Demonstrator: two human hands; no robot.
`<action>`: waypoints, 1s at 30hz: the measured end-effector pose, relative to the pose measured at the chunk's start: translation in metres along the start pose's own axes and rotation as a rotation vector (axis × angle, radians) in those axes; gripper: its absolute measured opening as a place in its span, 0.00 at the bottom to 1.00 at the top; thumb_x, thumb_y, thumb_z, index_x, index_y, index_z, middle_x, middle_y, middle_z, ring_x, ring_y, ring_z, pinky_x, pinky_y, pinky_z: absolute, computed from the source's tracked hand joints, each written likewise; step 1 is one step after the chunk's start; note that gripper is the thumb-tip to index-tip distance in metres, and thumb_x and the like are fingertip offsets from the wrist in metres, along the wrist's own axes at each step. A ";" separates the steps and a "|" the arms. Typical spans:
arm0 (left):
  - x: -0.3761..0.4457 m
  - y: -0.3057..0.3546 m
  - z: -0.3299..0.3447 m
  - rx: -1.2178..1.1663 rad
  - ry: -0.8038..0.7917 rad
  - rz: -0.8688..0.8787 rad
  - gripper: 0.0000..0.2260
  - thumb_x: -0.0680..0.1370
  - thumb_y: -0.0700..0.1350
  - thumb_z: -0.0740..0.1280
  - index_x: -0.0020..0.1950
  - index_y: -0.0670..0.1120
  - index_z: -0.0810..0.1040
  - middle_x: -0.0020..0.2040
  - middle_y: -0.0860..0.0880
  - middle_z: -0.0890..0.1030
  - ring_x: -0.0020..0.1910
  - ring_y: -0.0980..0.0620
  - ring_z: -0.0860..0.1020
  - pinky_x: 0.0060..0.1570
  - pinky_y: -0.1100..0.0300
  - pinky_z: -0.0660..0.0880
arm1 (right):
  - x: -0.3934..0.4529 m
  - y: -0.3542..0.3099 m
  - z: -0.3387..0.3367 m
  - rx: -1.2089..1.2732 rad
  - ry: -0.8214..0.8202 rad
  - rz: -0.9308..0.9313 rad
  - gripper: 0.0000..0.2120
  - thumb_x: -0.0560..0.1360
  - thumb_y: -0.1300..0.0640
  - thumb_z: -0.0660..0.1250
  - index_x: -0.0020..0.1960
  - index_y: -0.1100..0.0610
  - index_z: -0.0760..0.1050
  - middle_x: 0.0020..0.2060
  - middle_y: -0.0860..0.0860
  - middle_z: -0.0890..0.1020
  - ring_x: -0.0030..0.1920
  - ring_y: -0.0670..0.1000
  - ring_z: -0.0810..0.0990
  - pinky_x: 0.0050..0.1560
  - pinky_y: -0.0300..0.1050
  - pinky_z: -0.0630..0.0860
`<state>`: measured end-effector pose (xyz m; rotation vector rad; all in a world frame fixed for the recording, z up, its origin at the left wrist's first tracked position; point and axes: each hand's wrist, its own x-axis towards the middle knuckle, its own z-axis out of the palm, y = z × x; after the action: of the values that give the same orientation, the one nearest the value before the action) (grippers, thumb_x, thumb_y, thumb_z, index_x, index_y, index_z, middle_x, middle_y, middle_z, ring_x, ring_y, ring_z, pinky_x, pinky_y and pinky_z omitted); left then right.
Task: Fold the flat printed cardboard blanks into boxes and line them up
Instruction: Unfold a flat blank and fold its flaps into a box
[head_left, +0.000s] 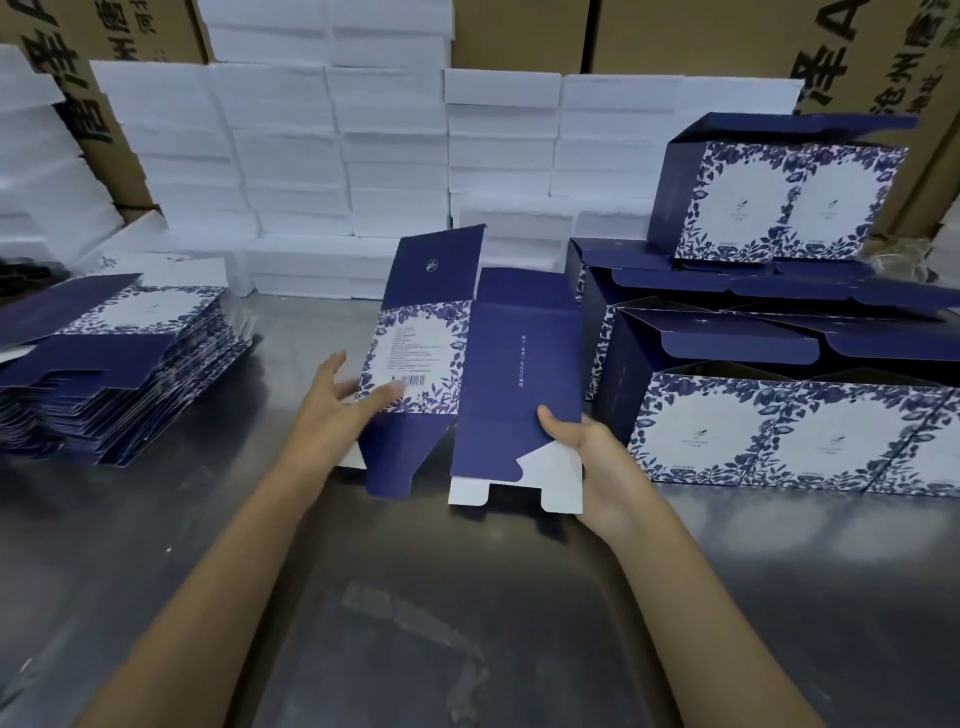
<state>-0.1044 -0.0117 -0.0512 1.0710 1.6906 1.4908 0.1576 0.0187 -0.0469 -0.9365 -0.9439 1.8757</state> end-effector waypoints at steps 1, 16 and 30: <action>0.000 0.001 -0.005 -0.081 -0.043 -0.056 0.38 0.69 0.55 0.79 0.75 0.53 0.67 0.61 0.52 0.81 0.56 0.56 0.81 0.53 0.64 0.75 | -0.001 0.000 0.000 -0.002 -0.015 0.007 0.11 0.80 0.58 0.67 0.62 0.54 0.80 0.54 0.52 0.87 0.52 0.53 0.87 0.48 0.48 0.84; -0.007 0.014 -0.017 -0.199 -0.138 -0.139 0.12 0.79 0.54 0.70 0.58 0.48 0.82 0.45 0.50 0.87 0.41 0.52 0.86 0.39 0.60 0.81 | 0.001 0.008 0.008 -0.194 0.060 -0.209 0.15 0.85 0.63 0.59 0.66 0.52 0.78 0.57 0.50 0.86 0.57 0.52 0.85 0.56 0.48 0.81; -0.010 0.015 -0.010 -0.012 -0.076 -0.113 0.15 0.81 0.57 0.64 0.49 0.48 0.84 0.44 0.50 0.87 0.40 0.53 0.86 0.36 0.63 0.79 | 0.006 0.007 0.002 -0.135 0.113 -0.126 0.09 0.83 0.50 0.64 0.59 0.45 0.82 0.52 0.49 0.88 0.50 0.52 0.87 0.45 0.51 0.84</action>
<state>-0.1055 -0.0249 -0.0354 0.9964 1.6589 1.3714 0.1511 0.0210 -0.0529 -1.0278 -1.0461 1.6524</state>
